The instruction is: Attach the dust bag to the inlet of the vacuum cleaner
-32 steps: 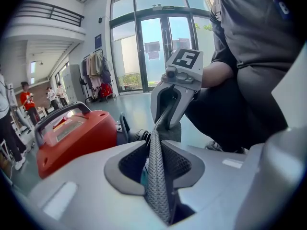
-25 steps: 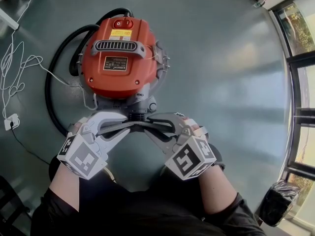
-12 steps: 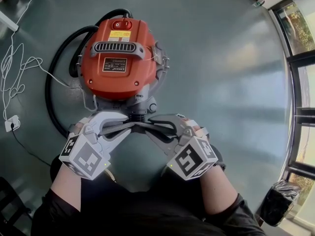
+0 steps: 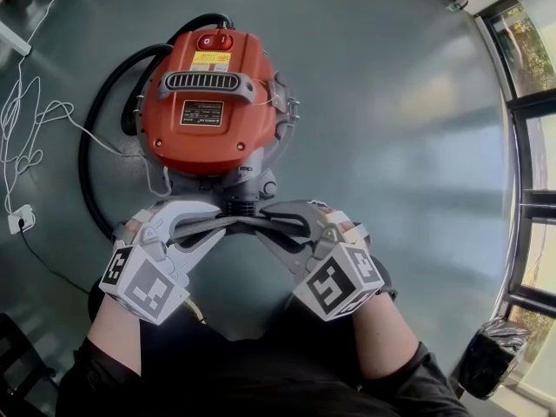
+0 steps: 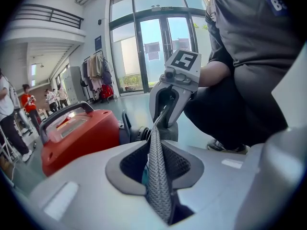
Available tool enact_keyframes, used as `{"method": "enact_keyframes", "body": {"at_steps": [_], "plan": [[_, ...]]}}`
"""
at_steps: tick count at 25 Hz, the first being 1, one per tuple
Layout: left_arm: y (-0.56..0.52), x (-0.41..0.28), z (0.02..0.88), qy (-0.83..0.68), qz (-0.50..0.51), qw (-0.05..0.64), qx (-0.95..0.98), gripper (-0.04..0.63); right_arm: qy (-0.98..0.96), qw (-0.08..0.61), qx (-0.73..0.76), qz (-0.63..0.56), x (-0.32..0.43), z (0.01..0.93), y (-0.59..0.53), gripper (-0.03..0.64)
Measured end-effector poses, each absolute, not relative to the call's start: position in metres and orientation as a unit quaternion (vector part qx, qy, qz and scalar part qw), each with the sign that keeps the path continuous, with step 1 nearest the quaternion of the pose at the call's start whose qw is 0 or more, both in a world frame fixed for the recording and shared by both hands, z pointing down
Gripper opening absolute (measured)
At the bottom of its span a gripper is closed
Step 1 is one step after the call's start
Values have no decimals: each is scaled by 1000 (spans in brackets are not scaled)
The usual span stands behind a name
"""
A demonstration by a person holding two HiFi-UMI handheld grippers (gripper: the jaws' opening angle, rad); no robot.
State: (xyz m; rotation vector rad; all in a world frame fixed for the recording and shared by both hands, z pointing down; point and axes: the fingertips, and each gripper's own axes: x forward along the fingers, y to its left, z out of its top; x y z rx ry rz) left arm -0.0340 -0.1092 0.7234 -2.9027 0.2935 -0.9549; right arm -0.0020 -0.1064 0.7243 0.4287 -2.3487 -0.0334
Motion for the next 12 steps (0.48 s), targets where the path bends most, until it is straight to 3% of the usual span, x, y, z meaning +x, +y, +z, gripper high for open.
{"method": "enact_keyframes", "body": {"at_steps": [12], "plan": [[-118, -32, 722, 109, -310, 62, -943, 101, -899, 391, 190, -45, 0, 726, -118, 95]]}}
